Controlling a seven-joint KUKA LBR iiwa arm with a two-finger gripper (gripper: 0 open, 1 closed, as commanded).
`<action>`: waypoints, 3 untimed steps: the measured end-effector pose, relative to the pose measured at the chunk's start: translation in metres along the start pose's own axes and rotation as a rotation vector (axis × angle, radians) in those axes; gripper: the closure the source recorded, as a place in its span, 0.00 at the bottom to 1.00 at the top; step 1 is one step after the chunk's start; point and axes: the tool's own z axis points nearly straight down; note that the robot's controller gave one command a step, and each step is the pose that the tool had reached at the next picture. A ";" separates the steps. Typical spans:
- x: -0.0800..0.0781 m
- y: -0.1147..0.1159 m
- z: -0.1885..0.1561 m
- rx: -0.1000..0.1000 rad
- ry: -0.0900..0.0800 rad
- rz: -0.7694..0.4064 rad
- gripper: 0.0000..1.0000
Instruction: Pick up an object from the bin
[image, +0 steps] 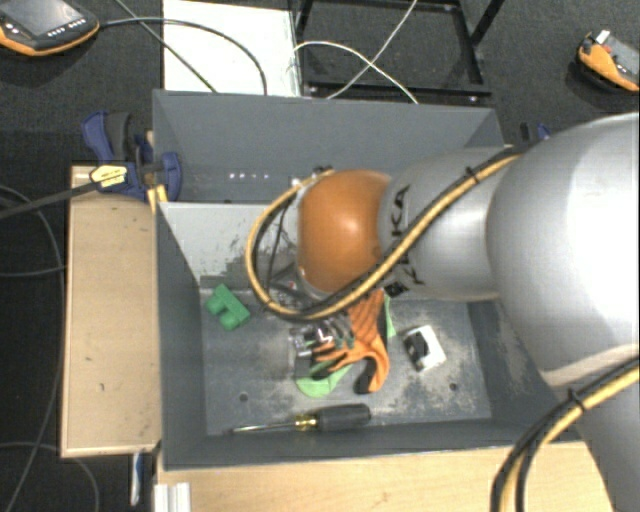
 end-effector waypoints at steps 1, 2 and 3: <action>0.026 -0.036 -0.064 0.000 -0.007 -0.006 0.00; 0.005 -0.059 -0.030 -0.001 -0.005 -0.346 0.00; 0.018 -0.086 0.000 0.002 -0.008 -0.675 0.00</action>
Offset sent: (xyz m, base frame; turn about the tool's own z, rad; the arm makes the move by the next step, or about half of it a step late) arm 0.0058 -0.0589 0.0295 -0.3497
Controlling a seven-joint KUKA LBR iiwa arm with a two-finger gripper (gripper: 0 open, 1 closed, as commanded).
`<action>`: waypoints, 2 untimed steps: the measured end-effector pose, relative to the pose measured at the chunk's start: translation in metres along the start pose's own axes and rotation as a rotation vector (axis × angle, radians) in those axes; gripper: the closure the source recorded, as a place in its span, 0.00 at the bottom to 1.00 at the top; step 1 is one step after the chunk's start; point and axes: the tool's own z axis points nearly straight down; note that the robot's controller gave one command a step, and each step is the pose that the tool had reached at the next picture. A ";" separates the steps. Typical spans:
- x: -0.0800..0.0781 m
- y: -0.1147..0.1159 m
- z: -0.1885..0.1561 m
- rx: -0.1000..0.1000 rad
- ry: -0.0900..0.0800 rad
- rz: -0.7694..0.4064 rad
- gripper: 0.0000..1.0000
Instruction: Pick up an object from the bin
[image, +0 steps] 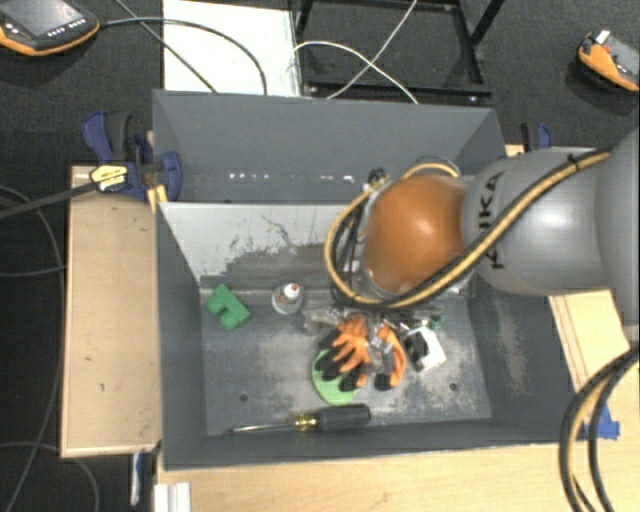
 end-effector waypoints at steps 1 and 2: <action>-0.027 0.004 -0.001 -0.001 -0.002 -0.299 1.00; -0.027 0.004 -0.001 -0.001 -0.002 -0.298 1.00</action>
Offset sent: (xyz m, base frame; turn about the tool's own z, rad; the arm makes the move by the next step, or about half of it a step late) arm 0.0000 0.0000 0.0000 0.0000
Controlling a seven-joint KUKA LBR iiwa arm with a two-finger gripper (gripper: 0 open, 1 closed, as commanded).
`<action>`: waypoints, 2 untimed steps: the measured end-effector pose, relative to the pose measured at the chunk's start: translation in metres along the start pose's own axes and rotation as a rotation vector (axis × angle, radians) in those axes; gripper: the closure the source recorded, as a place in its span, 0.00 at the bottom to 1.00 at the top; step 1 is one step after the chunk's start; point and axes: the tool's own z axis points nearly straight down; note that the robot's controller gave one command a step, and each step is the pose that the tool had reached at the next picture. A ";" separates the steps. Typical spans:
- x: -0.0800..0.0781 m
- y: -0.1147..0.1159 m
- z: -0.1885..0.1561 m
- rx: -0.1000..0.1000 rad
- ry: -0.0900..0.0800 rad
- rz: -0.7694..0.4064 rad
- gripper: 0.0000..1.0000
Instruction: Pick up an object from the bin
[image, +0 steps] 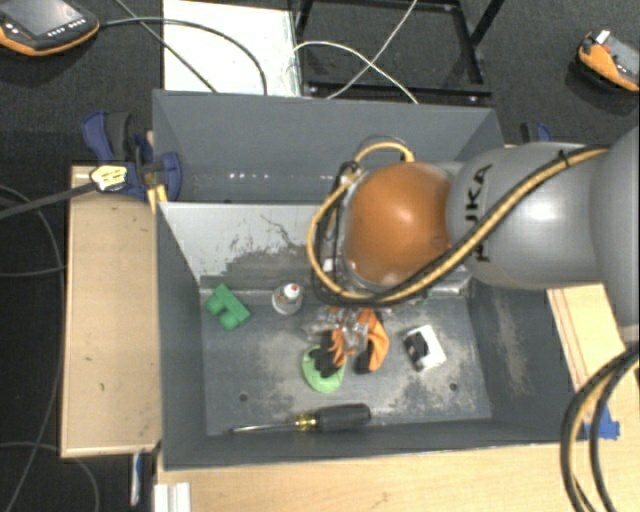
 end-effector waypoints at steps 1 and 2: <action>0.000 0.001 -0.002 -0.001 0.000 0.001 1.00; 0.000 0.001 -0.017 0.000 -0.001 0.004 1.00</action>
Offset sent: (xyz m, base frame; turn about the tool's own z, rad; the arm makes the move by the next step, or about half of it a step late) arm 0.0001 0.0000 0.0229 0.0000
